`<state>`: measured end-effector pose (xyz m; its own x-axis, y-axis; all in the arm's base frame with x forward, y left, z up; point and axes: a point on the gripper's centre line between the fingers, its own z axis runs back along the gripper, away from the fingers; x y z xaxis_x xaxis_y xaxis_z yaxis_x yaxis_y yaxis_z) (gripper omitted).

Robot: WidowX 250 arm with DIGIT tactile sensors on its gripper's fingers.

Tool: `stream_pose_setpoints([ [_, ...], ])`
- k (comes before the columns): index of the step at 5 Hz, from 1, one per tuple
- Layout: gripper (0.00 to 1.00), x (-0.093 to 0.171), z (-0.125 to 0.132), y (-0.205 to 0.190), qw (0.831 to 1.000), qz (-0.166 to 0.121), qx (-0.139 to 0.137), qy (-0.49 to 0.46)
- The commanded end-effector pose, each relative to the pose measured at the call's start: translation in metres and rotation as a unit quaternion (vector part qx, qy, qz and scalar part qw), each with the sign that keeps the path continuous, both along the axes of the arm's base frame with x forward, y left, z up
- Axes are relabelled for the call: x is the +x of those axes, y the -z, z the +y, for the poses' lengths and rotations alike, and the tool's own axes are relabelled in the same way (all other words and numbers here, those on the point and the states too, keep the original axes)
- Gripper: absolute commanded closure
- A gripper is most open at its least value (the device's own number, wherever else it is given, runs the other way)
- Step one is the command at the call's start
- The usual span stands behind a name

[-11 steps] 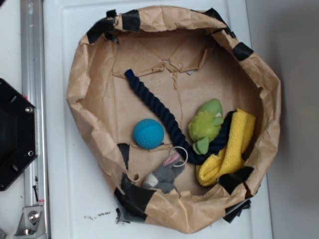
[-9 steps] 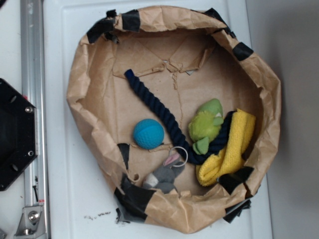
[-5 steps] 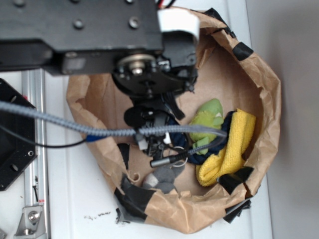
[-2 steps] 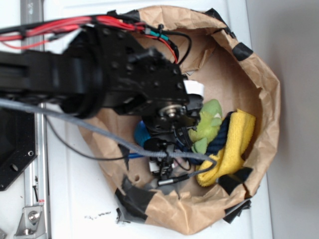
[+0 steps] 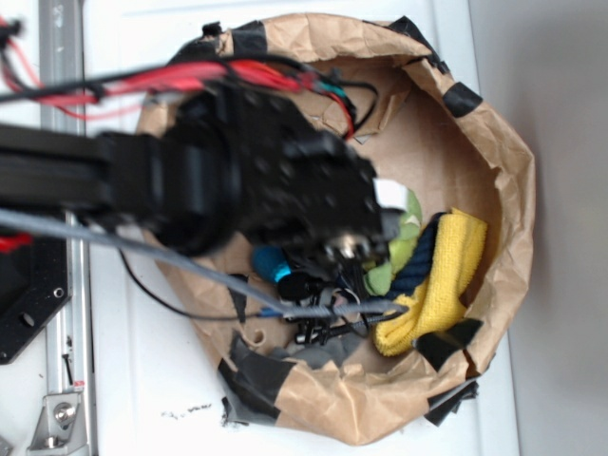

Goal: Grab the blue ball.

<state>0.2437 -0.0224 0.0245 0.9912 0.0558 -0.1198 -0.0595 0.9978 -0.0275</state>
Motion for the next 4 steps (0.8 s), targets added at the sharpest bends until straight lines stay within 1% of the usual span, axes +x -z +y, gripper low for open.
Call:
stream_pose_setpoints([
  [1,1.00,-0.003,0.044,-0.100,0.987,-0.145,0.063,0.008],
  [2,1.00,0.010,0.065,-0.136,0.983,-0.171,0.073,-0.007],
  [3,1.00,0.020,0.070,-0.130,0.986,-0.156,0.063,-0.011],
  [4,1.00,0.020,0.062,-0.123,0.986,-0.151,0.065,-0.002],
])
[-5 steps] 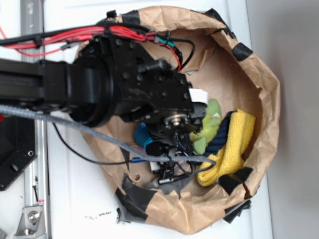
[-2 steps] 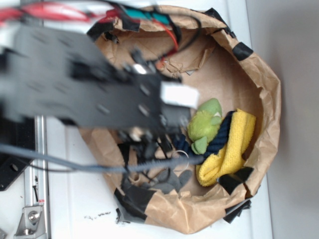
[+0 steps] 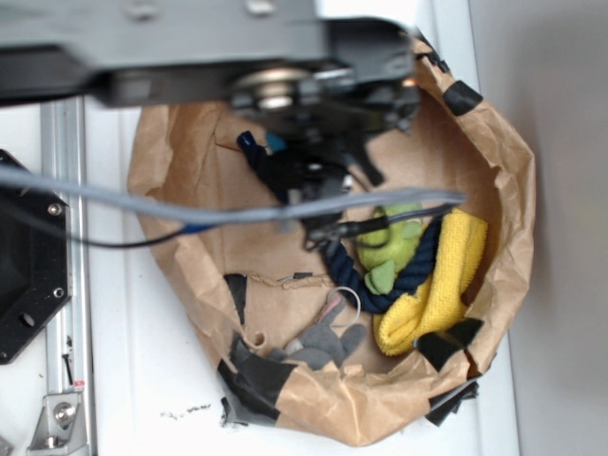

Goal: Grab the blue ball.

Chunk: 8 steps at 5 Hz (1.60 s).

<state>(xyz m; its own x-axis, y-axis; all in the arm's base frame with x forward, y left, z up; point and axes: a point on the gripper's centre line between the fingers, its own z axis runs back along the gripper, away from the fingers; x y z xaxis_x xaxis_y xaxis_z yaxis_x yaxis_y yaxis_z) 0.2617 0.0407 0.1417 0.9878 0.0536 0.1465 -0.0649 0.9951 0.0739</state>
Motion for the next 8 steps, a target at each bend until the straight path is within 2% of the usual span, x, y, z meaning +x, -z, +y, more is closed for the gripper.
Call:
stream_pose_setpoints([
  [1,1.00,-0.003,-0.006,-0.005,1.000,-0.023,0.010,0.002],
  [3,1.00,-0.017,-0.023,-0.002,0.999,-0.025,0.025,0.012],
  [4,1.00,-0.020,-0.028,-0.006,0.999,-0.028,0.022,0.014],
  [8,1.00,-0.014,-0.025,-0.008,1.000,-0.024,0.018,0.006],
])
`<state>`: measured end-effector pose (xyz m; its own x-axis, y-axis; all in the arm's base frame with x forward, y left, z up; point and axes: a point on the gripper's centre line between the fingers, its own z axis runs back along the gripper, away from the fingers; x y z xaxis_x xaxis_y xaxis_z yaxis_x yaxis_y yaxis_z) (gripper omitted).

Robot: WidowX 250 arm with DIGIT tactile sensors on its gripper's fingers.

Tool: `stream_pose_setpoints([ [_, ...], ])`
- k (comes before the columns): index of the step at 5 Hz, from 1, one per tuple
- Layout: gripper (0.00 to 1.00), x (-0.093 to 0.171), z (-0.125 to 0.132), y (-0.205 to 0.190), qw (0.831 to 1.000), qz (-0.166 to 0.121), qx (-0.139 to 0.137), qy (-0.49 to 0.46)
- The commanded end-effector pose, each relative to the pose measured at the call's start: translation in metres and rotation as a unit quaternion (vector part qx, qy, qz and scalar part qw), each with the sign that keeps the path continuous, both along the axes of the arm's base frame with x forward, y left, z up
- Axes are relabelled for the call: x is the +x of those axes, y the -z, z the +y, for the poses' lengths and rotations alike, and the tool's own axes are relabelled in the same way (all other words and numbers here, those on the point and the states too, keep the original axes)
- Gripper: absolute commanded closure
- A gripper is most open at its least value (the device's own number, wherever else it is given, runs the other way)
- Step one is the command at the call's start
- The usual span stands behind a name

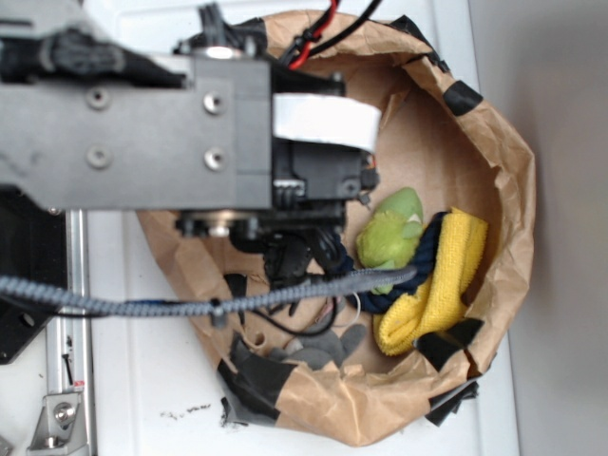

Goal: Grab the blue ball.

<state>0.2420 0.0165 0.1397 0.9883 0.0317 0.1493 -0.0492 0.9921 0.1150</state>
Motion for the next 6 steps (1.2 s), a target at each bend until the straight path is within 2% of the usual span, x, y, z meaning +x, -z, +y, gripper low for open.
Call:
stream_pose_setpoints([
  [1,1.00,0.007,0.001,-0.011,1.000,-0.024,-0.004,-0.004],
  [3,1.00,0.008,0.000,-0.009,1.000,-0.024,-0.005,-0.007],
  [6,1.00,0.016,-0.003,0.001,0.998,-0.042,-0.011,-0.038],
])
